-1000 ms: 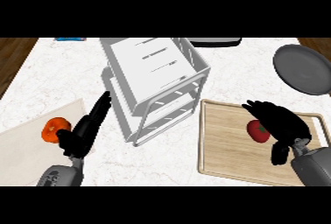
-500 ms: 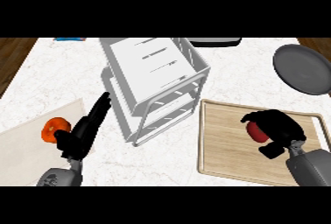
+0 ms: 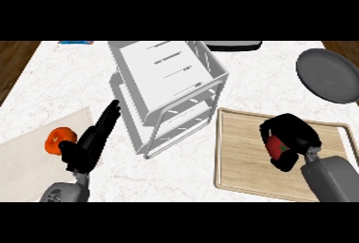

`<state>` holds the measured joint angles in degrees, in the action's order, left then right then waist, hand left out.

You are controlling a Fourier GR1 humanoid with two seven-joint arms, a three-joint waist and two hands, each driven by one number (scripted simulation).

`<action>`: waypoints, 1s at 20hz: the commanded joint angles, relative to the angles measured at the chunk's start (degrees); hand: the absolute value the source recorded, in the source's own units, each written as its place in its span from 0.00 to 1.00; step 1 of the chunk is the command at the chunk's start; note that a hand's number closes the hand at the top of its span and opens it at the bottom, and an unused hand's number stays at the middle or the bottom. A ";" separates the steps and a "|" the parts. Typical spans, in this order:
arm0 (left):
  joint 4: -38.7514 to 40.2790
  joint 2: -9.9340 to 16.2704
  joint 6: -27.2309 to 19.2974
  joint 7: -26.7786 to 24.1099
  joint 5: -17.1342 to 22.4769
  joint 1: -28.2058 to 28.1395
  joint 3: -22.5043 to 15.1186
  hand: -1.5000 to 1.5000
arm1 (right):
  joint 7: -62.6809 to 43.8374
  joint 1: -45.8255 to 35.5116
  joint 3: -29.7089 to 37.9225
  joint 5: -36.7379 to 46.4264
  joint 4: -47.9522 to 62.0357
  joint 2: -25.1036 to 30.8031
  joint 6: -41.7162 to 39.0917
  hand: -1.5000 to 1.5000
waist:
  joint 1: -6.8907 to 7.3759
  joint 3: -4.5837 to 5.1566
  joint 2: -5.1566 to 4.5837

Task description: Pick the tomato from the tray and place it in the tiered basket

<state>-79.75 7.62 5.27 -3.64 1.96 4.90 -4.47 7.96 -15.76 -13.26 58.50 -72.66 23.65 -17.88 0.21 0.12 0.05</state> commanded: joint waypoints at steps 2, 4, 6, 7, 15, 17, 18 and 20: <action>2.50 -3.42 -1.41 -0.66 -2.28 2.89 -1.33 0.50 | 0.54 0.56 1.82 0.73 -4.60 -0.66 -1.50 1.00 | -0.32 -0.11 -0.03; 1.96 0.37 1.64 -0.21 1.31 1.53 2.18 0.50 | -15.44 4.20 0.97 3.99 -7.03 -8.11 1.15 1.00 | -1.02 -0.04 0.18; 0.78 -0.04 -1.29 -0.94 -0.51 -1.09 2.07 0.50 | -25.25 9.75 6.62 3.70 -6.72 -11.05 5.05 1.00 | -5.01 0.10 1.36; 0.53 0.29 -1.61 -0.84 0.01 -1.53 3.05 0.50 | -28.61 12.65 8.18 4.17 -6.22 -12.25 7.11 1.00 | -7.00 0.11 1.72; -2.32 1.58 -1.72 -1.10 0.78 -6.73 4.74 0.50 | -50.09 19.40 10.83 5.58 -21.11 -23.33 23.28 1.00 | -9.89 0.15 3.03; -2.45 1.82 -0.85 -1.65 0.94 -8.16 4.44 0.50 | -53.49 19.43 7.63 3.65 -26.73 -23.45 27.73 1.00 | -8.29 0.07 3.09; -1.87 0.93 -1.73 -1.30 0.46 -6.84 4.02 0.50 | -54.44 19.53 5.28 5.09 -29.63 -23.50 30.35 1.00 | -8.72 0.14 2.87; -2.35 0.71 -1.02 -0.69 0.52 -6.14 3.12 0.50 | -59.37 18.76 1.21 8.66 -35.31 -23.55 31.98 1.00 | -7.50 0.29 2.68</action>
<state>-81.93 9.10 3.89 -4.82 2.37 -2.28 -0.41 -43.85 2.53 -6.82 64.75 -99.07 1.51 8.10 -8.28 0.36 3.01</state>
